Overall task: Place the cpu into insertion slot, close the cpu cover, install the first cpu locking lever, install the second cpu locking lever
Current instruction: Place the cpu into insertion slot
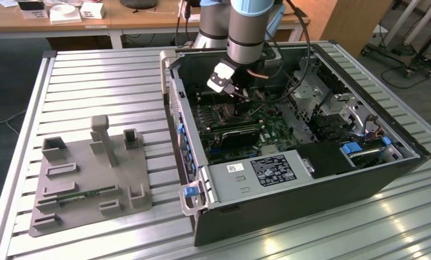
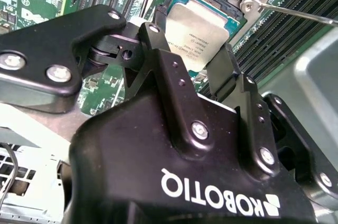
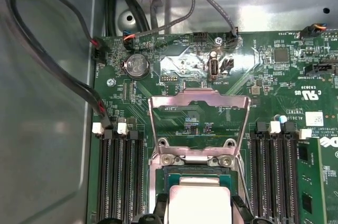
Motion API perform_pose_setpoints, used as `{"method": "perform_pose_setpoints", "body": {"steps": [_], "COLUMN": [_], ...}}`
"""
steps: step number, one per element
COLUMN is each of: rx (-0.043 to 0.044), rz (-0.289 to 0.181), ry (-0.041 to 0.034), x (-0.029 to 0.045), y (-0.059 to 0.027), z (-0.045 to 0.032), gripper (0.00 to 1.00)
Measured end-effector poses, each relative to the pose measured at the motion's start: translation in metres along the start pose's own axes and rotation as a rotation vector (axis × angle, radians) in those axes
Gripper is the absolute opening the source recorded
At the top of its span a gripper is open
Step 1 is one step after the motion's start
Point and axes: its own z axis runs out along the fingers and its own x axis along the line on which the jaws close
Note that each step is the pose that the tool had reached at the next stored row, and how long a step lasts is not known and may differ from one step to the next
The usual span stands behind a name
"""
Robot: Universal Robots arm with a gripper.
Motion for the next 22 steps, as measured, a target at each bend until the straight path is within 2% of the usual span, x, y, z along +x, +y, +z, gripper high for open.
{"method": "perform_pose_setpoints", "body": {"steps": [15, 22], "rx": [0.0001, 0.0002], "rz": [0.000, 0.001], "ry": [-0.0001, -0.0001], "x": [-0.0001, -0.0001], "y": [-0.0002, -0.0006], "z": [0.0029, 0.0075], "gripper": [0.54, 0.54]}}
